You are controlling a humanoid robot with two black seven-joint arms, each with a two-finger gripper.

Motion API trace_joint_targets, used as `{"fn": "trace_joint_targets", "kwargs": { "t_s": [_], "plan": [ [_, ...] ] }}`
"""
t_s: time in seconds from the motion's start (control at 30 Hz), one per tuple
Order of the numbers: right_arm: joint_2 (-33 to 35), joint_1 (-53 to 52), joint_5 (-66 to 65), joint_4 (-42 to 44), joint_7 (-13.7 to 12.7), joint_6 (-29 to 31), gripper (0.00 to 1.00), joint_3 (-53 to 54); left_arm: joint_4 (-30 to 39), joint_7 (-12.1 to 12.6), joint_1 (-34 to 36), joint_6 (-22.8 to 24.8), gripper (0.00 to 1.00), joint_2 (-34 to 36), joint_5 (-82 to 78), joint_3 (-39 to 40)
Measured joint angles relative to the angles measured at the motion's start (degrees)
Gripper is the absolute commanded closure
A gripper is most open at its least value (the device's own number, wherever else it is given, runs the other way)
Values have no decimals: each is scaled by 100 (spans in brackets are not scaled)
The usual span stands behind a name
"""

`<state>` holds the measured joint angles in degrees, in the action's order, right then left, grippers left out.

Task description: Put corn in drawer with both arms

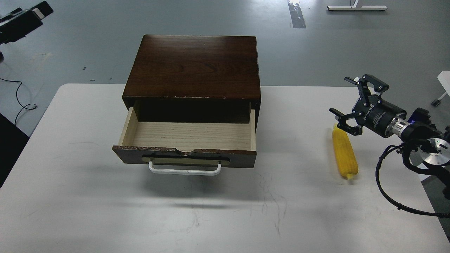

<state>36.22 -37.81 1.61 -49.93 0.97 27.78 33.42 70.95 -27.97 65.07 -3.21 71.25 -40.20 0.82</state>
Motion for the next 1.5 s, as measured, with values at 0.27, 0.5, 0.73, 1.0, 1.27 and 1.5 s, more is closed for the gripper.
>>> {"fn": "trace_joint_targets", "kwargs": {
  "t_s": [0.27, 0.5, 0.73, 1.0, 1.27, 1.5],
  "plan": [
    [60, 2, -15, -141, 5, 0, 0, -3, -1005, 95, -232, 1543, 2, -390, 3491, -8],
    [311, 7, -70, -466, 23, 6, 0, -9, -1199, 409, -534, 2065, 2, -916, 4872, -4],
    [599, 38, -85, -804, 54, 10, 0, -20, -1448, 419, -924, 2308, 2, -1501, 5025, 42],
    [1008, 80, -145, -1118, 62, 10, 0, -21, -2231, 647, -1463, 2316, 2, -2176, 5040, 588],
    [1795, -139, -3384, -1642, 677, -342, 1, 3, -2287, 983, -1598, 2387, 2, -2245, 5040, 977],
    [2413, -154, -7073, -2357, 782, -1207, 6, -50, -2291, 986, -1603, 2408, 2, -2247, 5037, 985]
  ]
}}
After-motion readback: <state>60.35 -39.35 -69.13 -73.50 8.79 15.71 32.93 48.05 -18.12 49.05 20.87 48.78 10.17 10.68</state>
